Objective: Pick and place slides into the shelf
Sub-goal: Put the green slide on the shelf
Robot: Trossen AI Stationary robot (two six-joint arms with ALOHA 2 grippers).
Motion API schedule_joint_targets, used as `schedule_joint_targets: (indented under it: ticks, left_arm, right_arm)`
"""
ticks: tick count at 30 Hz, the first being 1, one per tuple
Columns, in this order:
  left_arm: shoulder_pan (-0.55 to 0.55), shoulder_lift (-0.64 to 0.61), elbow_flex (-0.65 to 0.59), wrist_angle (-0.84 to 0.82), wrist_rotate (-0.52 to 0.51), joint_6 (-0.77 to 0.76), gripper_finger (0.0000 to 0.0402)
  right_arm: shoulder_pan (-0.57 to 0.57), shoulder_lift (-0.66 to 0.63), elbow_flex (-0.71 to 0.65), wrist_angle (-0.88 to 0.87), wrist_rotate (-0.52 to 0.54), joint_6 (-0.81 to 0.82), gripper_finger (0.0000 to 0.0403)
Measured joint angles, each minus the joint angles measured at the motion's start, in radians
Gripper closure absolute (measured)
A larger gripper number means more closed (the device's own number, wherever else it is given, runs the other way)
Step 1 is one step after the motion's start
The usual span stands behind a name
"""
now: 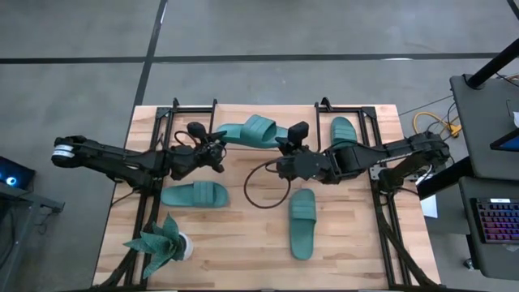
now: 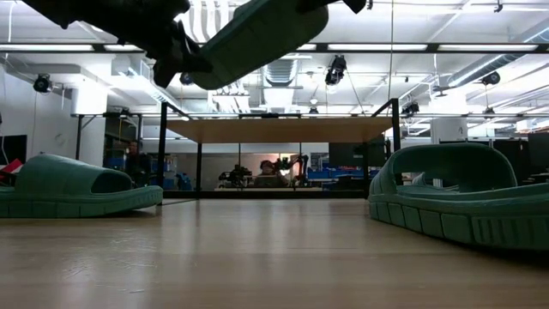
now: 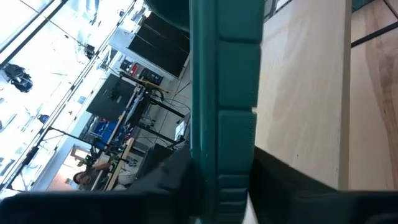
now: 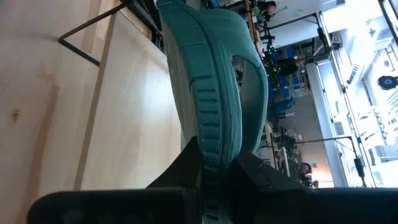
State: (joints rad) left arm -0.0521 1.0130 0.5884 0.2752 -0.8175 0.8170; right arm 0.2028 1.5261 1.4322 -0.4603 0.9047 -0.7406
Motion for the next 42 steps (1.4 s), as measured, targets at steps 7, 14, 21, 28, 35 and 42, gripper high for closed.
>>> schedule_joint_targets:
  ticks: [7,14,21,28,35,42]
  left_arm:
    - [0.0,-0.047,-0.01,-0.02,0.075,-0.018,0.0153]
    - [-0.001,-0.187,-0.032,-0.052,0.141,-0.026,0.0125]
    - [-0.001,-0.327,-0.039,-0.17,0.315,-0.094,0.0123]
    - [-0.002,-0.411,-0.042,-0.213,0.318,-0.106,0.0123]
    - [-0.002,-0.464,-0.062,-0.214,0.359,-0.109,0.0123]
    - [-0.002,-0.503,-0.092,-0.21,0.414,-0.108,0.0123]
  right_arm:
    - [-0.002,-0.006,-0.003,0.0,-0.001,0.029,0.037]
    - [-0.003,-0.049,-0.035,-0.001,-0.003,0.036,0.037]
    - [-0.004,-0.147,-0.15,0.08,-0.115,0.052,0.037]
    - [-0.007,-0.276,-0.372,0.406,-0.271,-0.098,0.037]
    - [-0.063,-0.388,-0.61,0.743,-0.484,-0.184,0.037]
    - [-0.16,-0.413,-0.679,0.808,-0.784,-0.142,0.037]
